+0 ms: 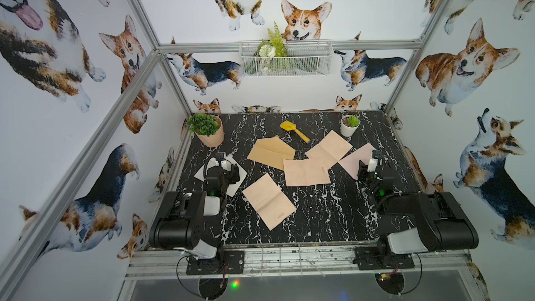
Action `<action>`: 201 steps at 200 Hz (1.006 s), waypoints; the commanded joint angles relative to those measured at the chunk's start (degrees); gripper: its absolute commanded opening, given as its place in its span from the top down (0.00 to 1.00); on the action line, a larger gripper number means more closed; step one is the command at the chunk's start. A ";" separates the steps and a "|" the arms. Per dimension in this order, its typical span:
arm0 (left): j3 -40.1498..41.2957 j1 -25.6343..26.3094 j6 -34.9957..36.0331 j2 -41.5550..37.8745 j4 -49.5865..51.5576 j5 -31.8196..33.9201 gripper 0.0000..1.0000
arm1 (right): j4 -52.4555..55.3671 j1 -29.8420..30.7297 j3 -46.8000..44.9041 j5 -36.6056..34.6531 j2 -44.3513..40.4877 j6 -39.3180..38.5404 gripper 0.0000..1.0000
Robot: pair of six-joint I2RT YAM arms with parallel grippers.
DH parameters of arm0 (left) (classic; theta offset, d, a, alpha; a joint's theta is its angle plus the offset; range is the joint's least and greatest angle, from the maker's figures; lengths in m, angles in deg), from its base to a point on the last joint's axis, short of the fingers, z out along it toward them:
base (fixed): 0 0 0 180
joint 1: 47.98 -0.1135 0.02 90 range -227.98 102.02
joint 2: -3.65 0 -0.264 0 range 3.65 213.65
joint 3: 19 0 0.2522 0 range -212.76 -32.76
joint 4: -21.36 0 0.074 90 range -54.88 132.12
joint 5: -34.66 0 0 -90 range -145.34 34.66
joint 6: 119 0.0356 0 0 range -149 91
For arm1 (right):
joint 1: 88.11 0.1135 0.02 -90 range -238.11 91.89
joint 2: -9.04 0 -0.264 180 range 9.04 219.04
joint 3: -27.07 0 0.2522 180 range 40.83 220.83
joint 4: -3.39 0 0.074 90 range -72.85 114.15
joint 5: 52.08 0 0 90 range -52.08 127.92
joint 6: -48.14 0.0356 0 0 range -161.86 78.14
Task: Take the letter paper out of the envelope
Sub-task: Reset both arms
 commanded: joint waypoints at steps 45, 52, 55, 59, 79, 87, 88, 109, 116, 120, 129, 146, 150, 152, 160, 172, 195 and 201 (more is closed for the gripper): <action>-2.37 -0.02 3.28 0.88 -4.49 -3.61 0.00 | -2.33 0.15 -0.08 -0.33 -0.03 -1.12 0.45; -2.59 0.17 3.82 0.95 -4.23 -3.87 0.00 | -2.43 0.14 -0.06 -0.25 -0.04 -1.12 0.45; -2.75 0.29 3.96 0.96 -4.02 -3.98 0.00 | -2.39 0.16 -0.07 -0.29 -0.06 -1.12 0.45; -2.89 0.42 4.19 0.82 -3.64 -3.95 0.00 | -2.37 0.15 -0.14 -0.34 -0.06 -1.12 0.45; -3.12 1.12 4.78 0.85 -2.86 -3.56 0.00 | -2.88 0.44 -0.37 -0.88 -0.04 -1.21 0.36; -3.03 1.19 4.73 0.87 -3.15 -3.34 0.00 | -3.40 0.71 -0.56 -1.40 -0.02 -1.35 0.22; -3.03 1.21 4.73 0.87 -3.15 -3.31 0.00 | -3.49 0.69 -0.56 -1.48 -0.04 -1.36 0.20; -2.98 1.25 4.73 0.88 -3.25 -3.12 0.00 | -4.85 1.23 -1.28 -2.54 0.04 -1.47 0.11; -2.98 1.28 4.75 0.88 -3.24 -3.05 0.00 | -5.06 1.29 -1.30 -2.70 0.03 -1.60 0.09; -2.94 1.33 4.81 0.88 -3.36 -3.03 0.00 | -5.08 1.31 -1.38 -2.78 0.03 -1.59 0.09; -2.89 1.47 4.81 0.72 -3.46 -2.65 0.00 | -5.08 1.34 -1.33 -2.79 0.04 -1.58 0.08; -2.67 1.54 4.81 0.79 -3.79 -2.20 0.00 | -5.08 1.36 -1.39 -2.82 0.08 -1.57 0.07; -2.59 1.59 4.81 0.75 -3.84 -2.08 0.00 | -5.08 1.42 -1.42 -2.81 0.03 -1.61 0.07; -2.59 1.63 4.81 0.76 -3.85 -2.06 0.00 | -5.08 1.43 -1.39 -2.82 0.03 -1.61 0.07; -2.58 1.76 4.80 0.73 -3.94 -1.97 0.00 | -5.08 1.38 -1.35 -2.88 0.08 -1.67 0.06; -2.50 1.77 4.90 0.75 -4.03 -1.80 0.00 | -5.17 1.38 -1.39 -2.93 0.05 -1.64 0.05; -2.41 1.86 4.90 0.71 -4.20 -1.54 0.00 | -5.59 1.46 -1.64 -3.15 0.09 -1.69 0.05; -2.45 1.97 4.89 0.72 -4.20 -1.45 0.00 | -5.85 1.55 -1.82 -3.42 0.07 -1.71 0.06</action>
